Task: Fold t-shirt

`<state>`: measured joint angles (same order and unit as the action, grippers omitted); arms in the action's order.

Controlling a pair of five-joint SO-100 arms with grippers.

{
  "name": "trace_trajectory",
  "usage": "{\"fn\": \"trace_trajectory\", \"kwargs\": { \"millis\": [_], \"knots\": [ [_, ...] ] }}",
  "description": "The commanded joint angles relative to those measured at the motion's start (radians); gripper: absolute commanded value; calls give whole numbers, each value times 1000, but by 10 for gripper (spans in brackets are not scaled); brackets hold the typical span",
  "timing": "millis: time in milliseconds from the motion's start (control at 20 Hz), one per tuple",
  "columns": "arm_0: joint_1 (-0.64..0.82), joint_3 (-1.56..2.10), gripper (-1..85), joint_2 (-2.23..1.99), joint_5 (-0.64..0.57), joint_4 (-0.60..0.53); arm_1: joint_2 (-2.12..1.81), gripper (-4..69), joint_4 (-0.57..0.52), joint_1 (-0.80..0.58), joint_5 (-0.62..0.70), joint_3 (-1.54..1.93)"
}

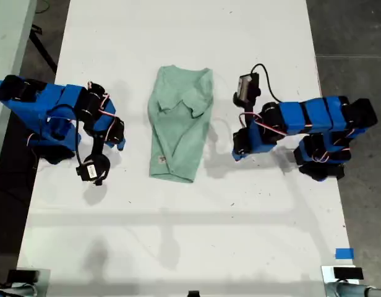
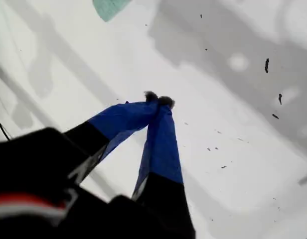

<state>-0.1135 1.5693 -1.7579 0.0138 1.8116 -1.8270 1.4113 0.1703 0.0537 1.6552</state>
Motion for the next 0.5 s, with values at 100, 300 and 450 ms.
{"fn": "trace_trajectory", "kwargs": {
  "millis": [100,300,450],
  "knots": [
    [-3,9,303,-15,-78,-183,63,329,-67,11,-28,-109],
    [21,5,308,63,-130,-319,225,317,-86,-3,-31,-244],
    [28,2,309,160,-138,-391,377,326,-77,-6,-37,-367]
  ]
}}
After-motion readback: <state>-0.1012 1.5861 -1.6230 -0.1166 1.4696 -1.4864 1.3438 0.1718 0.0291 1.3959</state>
